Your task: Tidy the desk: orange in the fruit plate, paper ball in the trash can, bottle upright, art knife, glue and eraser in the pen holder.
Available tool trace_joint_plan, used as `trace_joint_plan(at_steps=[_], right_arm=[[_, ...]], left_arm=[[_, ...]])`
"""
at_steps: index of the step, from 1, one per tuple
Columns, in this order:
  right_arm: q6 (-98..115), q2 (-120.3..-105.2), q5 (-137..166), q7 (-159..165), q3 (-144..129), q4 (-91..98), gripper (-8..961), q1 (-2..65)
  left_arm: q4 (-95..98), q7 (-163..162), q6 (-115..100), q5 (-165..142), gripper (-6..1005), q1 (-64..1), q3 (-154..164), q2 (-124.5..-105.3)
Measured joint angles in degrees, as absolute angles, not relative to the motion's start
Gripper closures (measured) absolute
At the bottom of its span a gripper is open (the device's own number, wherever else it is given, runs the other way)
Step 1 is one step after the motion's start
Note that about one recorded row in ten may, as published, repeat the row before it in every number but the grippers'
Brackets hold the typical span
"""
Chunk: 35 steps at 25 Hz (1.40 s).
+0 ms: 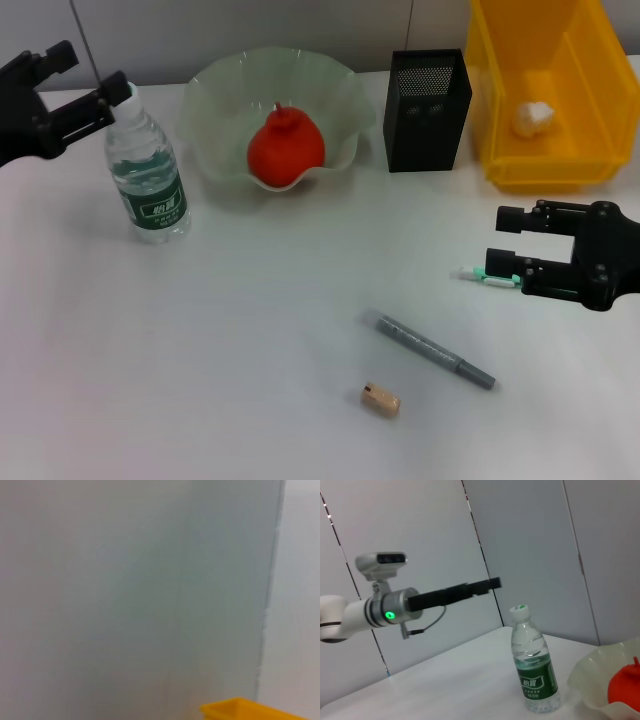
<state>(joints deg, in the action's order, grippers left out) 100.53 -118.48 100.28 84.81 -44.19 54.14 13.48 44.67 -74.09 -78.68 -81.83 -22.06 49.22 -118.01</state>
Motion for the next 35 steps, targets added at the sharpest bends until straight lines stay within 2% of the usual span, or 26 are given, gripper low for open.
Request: trace_joint_plan(at_steps=[4, 7, 12, 19, 35], right_arm=[[100.45, -118.46, 100.28, 84.81, -44.19, 54.22, 302, 13.81], [100.42, -118.44, 100.28, 84.82, -44.13, 54.35, 288, 14.27], [100.37, -118.29, 100.28, 85.06, -44.11, 54.8, 266, 14.53], [100.0, -117.08, 101.01, 90.57, -44.02, 56.7, 235, 16.0], [100.0, -117.65, 105.82, 96.43, -43.68, 63.2, 174, 18.74]], left_arm=[[45.17, -74.09, -86.11, -81.81, 158, -19.91, 47.64, -117.06], [44.46, -74.07, -92.72, -82.42, 159, -18.12, 47.42, -115.5], [44.07, -73.29, -98.72, -84.48, 162, -16.69, 47.79, -114.5], [43.36, -71.51, -103.93, -90.53, 163, -15.53, 47.62, -114.83], [38.61, -67.0, -105.5, -92.07, 164, -15.41, 48.22, -114.29]])
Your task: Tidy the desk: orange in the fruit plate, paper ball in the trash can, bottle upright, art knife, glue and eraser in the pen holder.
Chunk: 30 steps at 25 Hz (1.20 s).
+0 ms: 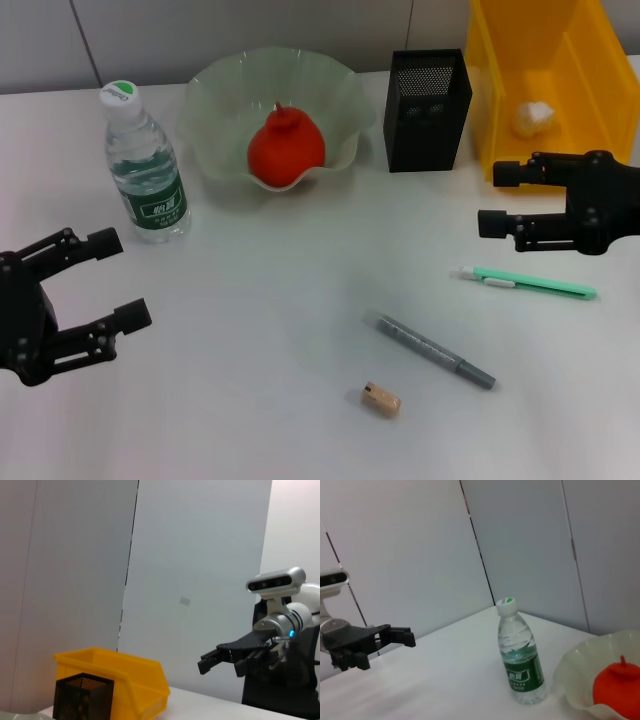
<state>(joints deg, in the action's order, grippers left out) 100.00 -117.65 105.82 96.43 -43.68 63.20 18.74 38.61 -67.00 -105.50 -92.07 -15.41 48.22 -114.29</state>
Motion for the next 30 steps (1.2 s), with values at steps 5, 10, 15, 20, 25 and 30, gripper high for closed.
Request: trace_joint_plan(at_steps=[5, 10, 15, 20, 25, 30], right_arm=[[100.37, -117.67, 108.86, 101.63, -43.93, 66.92, 169, 19.44], [101.69, -117.68, 115.75, 110.21, -44.41, 74.14, 167, 22.11], [102.74, -117.44, 126.35, 118.51, -47.9, 79.98, 167, 27.38], [102.77, -117.09, 137.84, 124.44, -53.84, 81.6, 167, 33.47], [103.1, -117.9, 148.0, 127.48, -57.02, 78.32, 167, 39.73], [102.36, -118.48, 152.52, 128.68, -61.85, 75.83, 166, 42.33]], left_arm=[[38.52, -66.82, -105.55, -93.76, 164, -15.77, 48.26, -114.58], [38.13, -66.8, -105.86, -96.26, 165, -15.91, 48.5, -114.62], [38.04, -66.72, -106.96, -100.55, 165, -16.42, 48.51, -114.66], [38.04, -66.7, -107.78, -102.49, 166, -16.91, 48.51, -114.7], [38.05, -66.7, -107.97, -102.71, 166, -16.96, 48.52, -114.66], [37.98, -66.7, -108.0, -102.79, 166, -16.97, 48.52, -114.45]])
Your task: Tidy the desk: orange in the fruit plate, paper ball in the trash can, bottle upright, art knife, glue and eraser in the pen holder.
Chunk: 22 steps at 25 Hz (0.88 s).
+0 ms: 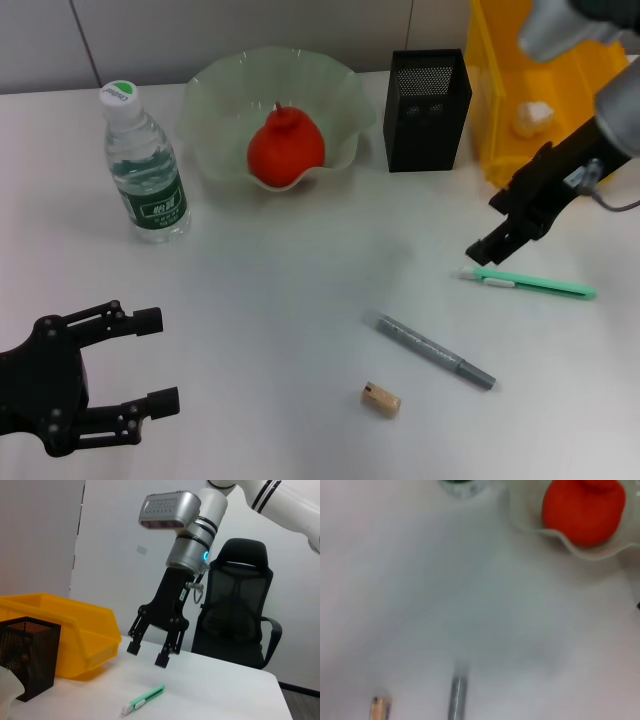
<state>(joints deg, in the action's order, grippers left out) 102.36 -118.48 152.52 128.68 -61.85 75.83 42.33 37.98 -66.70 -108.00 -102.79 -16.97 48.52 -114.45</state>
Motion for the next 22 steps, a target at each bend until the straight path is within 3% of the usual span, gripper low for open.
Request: trace_joint_plan(at_steps=[22], right_arm=[[85.61, -119.27, 158.54, 128.88, -80.52, 63.11, 171, 42.95]], left_arm=[[37.34, -66.71, -107.13, -102.94, 165, -16.95, 48.86, -115.05]])
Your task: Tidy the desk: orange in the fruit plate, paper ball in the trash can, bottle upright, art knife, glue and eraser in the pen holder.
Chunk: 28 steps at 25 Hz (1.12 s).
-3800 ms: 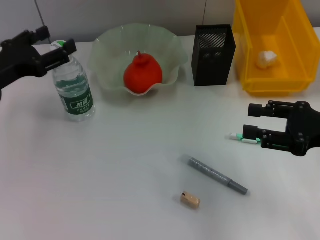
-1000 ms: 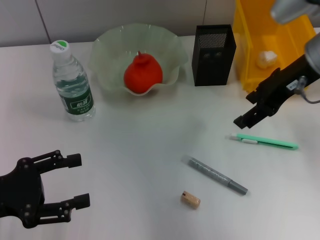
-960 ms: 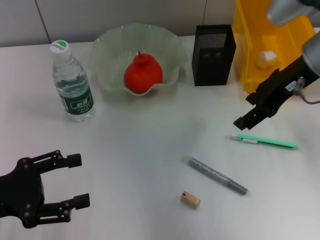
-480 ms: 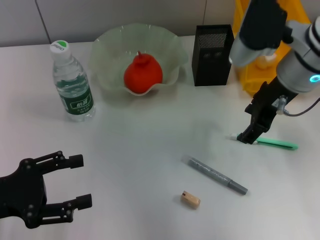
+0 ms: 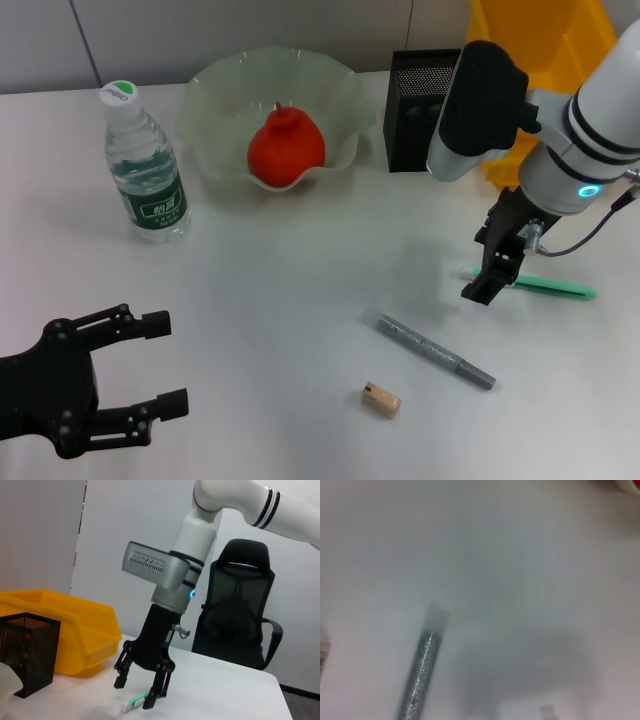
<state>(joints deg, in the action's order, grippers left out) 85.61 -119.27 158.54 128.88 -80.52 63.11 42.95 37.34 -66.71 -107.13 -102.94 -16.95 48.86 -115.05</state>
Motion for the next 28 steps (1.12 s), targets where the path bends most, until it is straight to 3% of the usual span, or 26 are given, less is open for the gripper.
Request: trace_joint_plan(at_steps=[10, 20, 28], right_arm=[[84.09, -119.27, 158.76, 128.85, -80.93, 60.51, 179, 43.23], [83.3, -119.27, 158.89, 128.61, -80.93, 59.98, 562, 43.27], [82.66, -119.27, 158.85, 128.78, -80.94, 59.4, 566, 43.33]], left_arm=[[37.07, -66.72, -107.13, -103.01, 166, -17.08, 48.49, -115.14], [37.09, -67.12, -107.14, -103.01, 165, -17.23, 48.51, -115.15], [37.09, -67.2, -107.14, -103.01, 165, -17.22, 48.42, -115.13]])
